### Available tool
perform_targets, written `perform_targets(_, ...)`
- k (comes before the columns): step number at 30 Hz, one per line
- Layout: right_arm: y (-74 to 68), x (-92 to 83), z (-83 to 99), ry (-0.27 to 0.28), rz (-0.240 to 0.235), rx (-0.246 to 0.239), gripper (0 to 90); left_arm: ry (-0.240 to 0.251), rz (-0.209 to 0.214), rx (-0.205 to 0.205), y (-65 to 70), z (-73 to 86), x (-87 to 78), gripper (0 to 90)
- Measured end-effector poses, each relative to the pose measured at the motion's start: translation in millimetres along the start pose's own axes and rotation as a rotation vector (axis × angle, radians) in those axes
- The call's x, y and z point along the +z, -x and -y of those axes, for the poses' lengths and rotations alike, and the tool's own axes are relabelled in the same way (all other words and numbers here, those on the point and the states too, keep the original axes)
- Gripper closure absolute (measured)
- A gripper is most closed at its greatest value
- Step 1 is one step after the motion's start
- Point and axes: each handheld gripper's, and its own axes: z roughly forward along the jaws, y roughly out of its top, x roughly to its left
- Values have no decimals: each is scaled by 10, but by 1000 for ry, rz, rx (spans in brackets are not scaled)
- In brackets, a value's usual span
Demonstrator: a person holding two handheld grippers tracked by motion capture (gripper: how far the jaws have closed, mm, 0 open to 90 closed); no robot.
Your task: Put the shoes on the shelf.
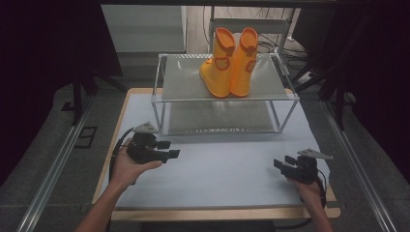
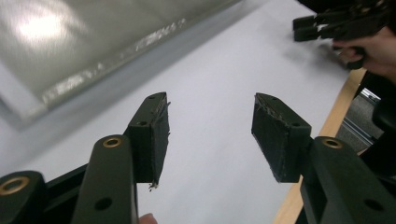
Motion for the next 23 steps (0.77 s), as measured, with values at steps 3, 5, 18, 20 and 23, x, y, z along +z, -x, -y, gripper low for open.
perform_targets(3,-1,0,0,-1,-1,-3,412,-11,-20,-22,-87,126,75,466)
perform_targets(5,-7,5,0,2,-4,-6,412,-14,-34,-34,-130,183,114,465)
perform_targets(18,-22,-8,-17,16,-3,-12,412,-16,-59,-74,-265,240,269,462)
perform_targets(20,-30,-18,-31,19,-1,-17,412,-14,-60,-79,-272,233,290,461)
perform_targets(23,-46,-33,-50,27,-3,-20,411,-12,-62,-80,-283,225,319,459)
